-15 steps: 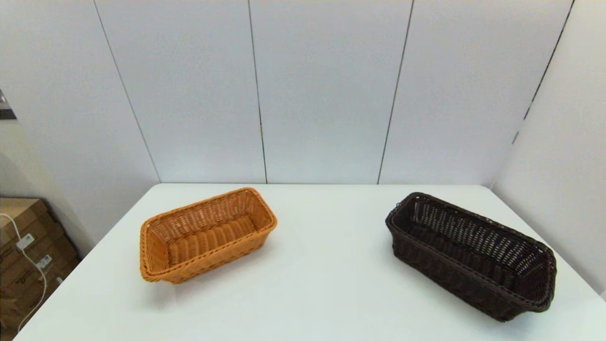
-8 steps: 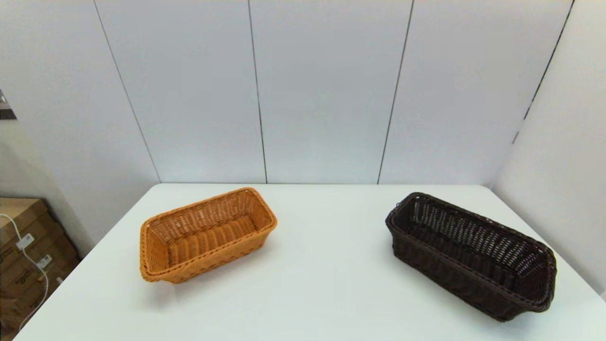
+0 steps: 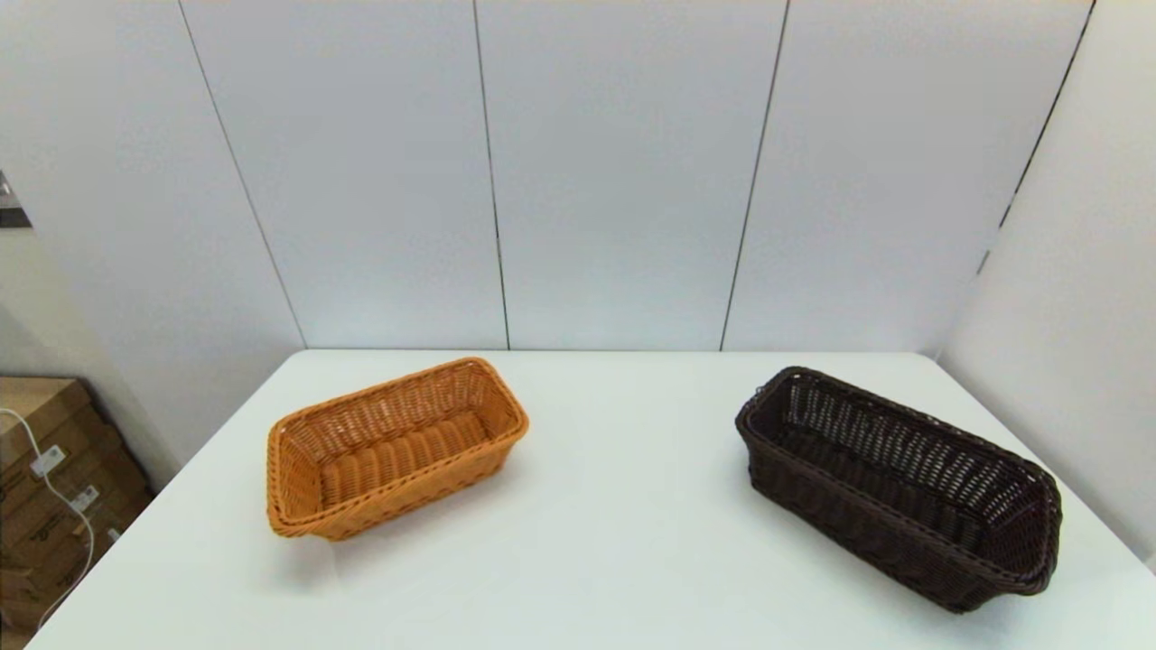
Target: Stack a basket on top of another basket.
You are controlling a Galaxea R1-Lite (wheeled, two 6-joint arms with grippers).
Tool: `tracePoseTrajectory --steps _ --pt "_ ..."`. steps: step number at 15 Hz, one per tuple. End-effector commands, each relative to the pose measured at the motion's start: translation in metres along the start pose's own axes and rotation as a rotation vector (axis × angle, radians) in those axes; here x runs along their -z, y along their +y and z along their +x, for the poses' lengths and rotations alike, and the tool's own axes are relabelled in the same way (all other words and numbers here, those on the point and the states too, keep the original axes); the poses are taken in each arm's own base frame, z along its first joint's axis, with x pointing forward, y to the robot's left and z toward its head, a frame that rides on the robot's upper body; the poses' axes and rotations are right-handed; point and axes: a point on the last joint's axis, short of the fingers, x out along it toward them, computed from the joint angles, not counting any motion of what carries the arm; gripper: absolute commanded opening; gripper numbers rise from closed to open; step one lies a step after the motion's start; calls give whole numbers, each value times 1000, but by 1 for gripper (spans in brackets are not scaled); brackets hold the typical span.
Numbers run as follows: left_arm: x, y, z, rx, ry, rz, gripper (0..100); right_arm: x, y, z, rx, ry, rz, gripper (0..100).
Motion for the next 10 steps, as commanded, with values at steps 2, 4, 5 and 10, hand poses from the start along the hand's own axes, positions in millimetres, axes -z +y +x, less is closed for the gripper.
tracePoseTrajectory --steps 2,4,5,10 --pt "-1 1 0 -30 1 -47 100 0 0 0 0 3 -1 100" --pt "-1 1 0 -32 -1 -53 100 0 0 0 0 3 1 100" --pt "-1 1 0 -31 0 -53 100 0 0 0 0 3 -1 100" --pt "-23 0 -9 40 -14 -18 100 0 0 0 -2 3 1 100"
